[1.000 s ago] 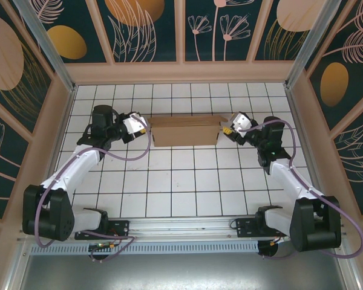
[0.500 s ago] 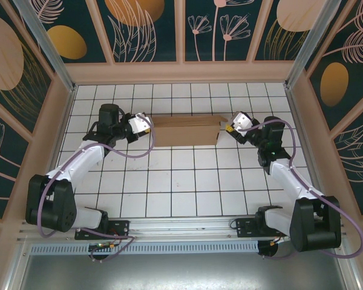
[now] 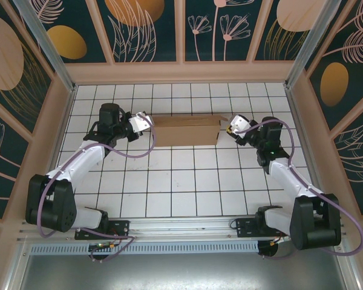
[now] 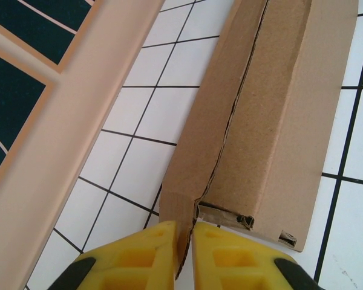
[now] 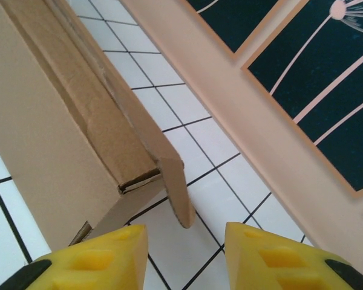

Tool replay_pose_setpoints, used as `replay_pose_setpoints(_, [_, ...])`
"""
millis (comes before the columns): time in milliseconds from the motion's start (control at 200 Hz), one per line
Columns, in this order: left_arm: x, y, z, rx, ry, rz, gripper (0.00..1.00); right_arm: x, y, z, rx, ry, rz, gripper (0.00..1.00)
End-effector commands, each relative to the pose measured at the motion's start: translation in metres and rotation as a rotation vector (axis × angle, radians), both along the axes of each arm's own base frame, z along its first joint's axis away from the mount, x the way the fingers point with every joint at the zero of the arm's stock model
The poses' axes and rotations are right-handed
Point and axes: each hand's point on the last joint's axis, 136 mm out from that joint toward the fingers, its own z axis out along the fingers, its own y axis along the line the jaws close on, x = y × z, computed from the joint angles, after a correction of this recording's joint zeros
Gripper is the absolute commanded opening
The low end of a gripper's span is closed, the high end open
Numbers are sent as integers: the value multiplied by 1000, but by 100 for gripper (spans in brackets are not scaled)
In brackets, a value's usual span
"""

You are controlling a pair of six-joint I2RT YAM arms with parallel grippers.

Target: Fold the paper box

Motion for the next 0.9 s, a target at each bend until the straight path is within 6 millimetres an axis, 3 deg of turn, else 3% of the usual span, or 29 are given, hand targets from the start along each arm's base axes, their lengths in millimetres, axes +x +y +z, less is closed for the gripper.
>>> replay_pose_setpoints(0, [5,-5,10,-10,-25,-9,13,6,6,0,-38,4,21,39])
replay_pose_setpoints(315, [4,-8,6,-4,-14,-17,13,27,15,0,-62,51,27,30])
replay_pose_setpoints(896, [1,-14,10,-39,25,-33,8,34,31,-9,-79,112,48,0])
